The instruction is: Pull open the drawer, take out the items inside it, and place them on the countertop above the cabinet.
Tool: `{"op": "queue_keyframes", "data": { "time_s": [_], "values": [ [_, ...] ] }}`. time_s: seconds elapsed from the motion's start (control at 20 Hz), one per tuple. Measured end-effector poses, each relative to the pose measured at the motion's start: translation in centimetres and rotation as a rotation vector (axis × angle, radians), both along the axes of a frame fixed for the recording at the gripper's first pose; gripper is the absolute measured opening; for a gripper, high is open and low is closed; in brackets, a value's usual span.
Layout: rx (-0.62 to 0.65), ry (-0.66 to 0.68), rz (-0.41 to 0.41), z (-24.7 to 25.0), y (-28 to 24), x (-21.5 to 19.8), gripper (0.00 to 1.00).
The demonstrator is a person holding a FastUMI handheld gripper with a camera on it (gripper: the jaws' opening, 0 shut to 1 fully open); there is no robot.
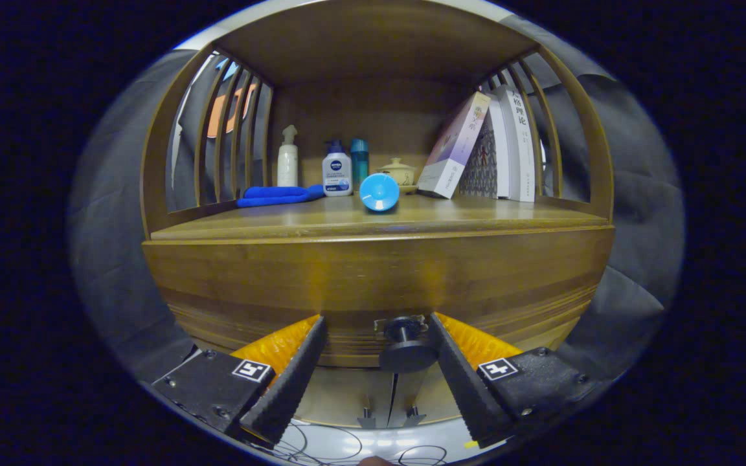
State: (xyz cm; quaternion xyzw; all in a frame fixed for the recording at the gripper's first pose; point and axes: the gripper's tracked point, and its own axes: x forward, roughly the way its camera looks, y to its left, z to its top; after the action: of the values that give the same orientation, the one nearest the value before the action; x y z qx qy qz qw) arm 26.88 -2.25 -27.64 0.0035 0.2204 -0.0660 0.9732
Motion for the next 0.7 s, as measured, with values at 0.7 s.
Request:
{"op": "queue_keyframes", "data": {
  "time_s": [0.7],
  "values": [
    [0.025, -0.035, 0.082, 6.6, 1.1, -9.8, 1.0]
  ]
}}
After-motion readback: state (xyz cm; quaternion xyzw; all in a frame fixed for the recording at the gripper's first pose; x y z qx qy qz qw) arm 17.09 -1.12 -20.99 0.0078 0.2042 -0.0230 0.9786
